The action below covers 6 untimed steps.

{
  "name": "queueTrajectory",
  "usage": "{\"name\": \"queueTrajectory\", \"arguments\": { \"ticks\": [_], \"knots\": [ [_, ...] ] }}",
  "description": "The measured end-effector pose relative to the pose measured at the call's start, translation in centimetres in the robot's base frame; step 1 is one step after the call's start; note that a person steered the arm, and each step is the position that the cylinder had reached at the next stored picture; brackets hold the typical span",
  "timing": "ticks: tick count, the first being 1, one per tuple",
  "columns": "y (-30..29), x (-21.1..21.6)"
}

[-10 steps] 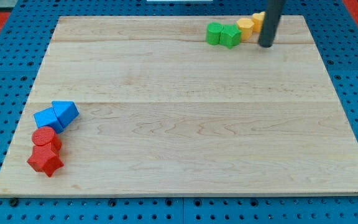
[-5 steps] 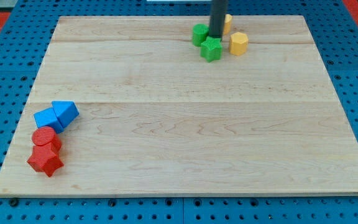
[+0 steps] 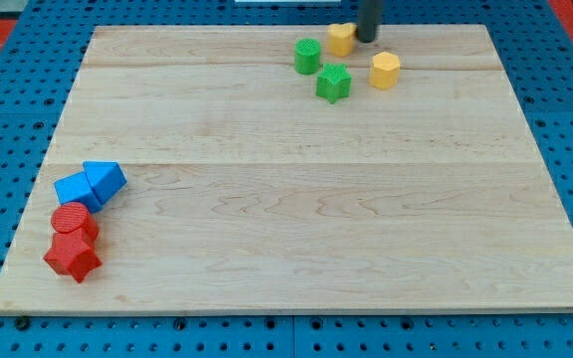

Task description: Move the heart to the top left side of the board

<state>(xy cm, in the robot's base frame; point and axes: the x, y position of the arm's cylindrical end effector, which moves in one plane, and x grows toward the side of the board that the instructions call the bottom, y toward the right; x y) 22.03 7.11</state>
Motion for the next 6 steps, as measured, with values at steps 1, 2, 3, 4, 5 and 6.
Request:
{"name": "queueTrajectory", "arguments": {
  "ticks": [1, 2, 3, 4, 5, 6],
  "knots": [
    [-7.5, 1.7],
    [-13.4, 2.1],
    [-9.0, 1.9],
    [-8.7, -1.8],
    [-14.8, -2.5],
    [-21.8, 1.8]
  ]
}}
